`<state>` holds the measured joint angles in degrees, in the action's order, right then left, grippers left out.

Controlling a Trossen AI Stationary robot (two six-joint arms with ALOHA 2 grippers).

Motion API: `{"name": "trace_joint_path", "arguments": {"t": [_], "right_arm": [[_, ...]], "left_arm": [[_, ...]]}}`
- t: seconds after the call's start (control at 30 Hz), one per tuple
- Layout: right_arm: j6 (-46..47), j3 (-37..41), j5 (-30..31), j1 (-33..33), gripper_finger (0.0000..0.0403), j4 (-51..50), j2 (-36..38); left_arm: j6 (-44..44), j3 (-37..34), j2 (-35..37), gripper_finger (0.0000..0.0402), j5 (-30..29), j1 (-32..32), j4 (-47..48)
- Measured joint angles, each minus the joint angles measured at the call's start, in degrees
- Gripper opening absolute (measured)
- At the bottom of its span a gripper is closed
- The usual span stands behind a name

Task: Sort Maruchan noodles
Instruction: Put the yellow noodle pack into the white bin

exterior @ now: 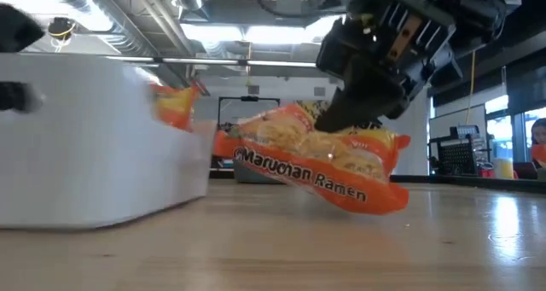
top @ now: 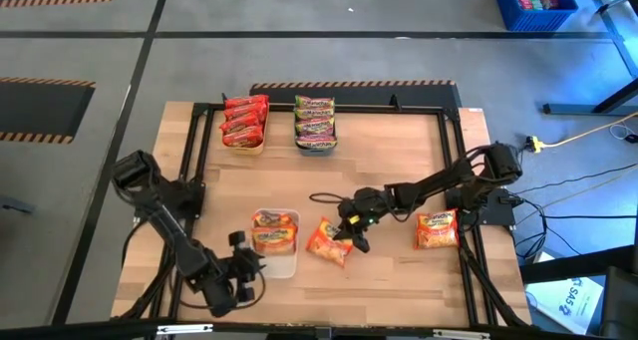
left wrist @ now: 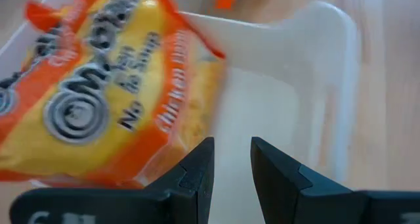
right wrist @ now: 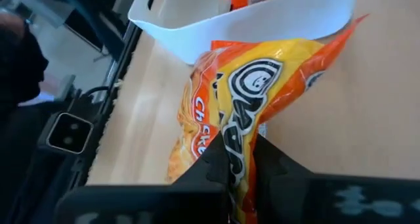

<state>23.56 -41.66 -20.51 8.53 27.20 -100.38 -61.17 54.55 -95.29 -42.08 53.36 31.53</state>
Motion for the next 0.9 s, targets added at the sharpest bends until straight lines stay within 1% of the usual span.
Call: {"name": "trace_joint_path", "arguments": {"t": [0.07, 0.13, 0.3, 0.4, 0.47, 0.53, 0.6, 0.67, 0.77, 0.83, 0.9], "right_arm": [[-0.33, -1.49, 1.21, 0.85, 0.0011, -1.92, 0.0], [-1.28, -2.81, 2.22, 1.58, 0.001, -3.46, 0.0], [-2.48, -5.79, 3.18, 2.9, 0.0003, -5.36, 0.0], [-2.99, -7.0, 4.94, 3.45, 0.0002, -8.28, 0.0], [-3.07, -7.58, 5.76, 3.96, 0.0002, -8.15, 0.0], [-3.12, -8.36, 6.05, 4.56, 0.0002, -8.0, 0.0], [-3.63, -9.3, 6.09, 5.48, 0.0001, -8.29, 0.0], [-4.48, -10.57, 6.01, 6.51, 0.0001, -8.27, 0.0], [-5.8, -12.88, 6.67, 7.56, 0.0001, -9.3, 0.0], [-6.96, -14.52, 8.3, 8.08, 0.0001, -10.99, 0.0], [-8.25, -16.02, 10.0, 8.59, 0.0002, -11.64, 0.0]], "left_arm": [[-3.09, -0.51, 0.0, 0.0094, -0.13, 1.08, -0.26], [-3.55, 0.21, -0.06, 0.0094, -2.01, 2.19, 0.02], [1.21, 4.54, -0.03, 0.0094, -6.41, 3.53, -0.28], [3.68, 7.07, -0.03, 0.0094, -7.37, 3.55, -0.24], [4.36, 8.91, -0.03, 0.0094, -6.02, 3.56, 0.6], [3.39, 10.72, 0.46, 0.0094, -1.11, 3.78, 2.52], [-0.7, 11.92, 1.58, 0.0094, 3.51, 4.82, 5.2], [-6.04, 12.25, 2.64, 0.0094, 5.97, 6.71, 7.49], [-17.47, 12.25, 3.55, 0.0094, 6.15, 10.45, 14.81], [-25.28, 11.96, 3.3, 0.0094, 5.46, 13.28, 19.11], [-31.08, 10.33, 3.16, 0.0094, 4.08, 15.87, 20.5]]}}
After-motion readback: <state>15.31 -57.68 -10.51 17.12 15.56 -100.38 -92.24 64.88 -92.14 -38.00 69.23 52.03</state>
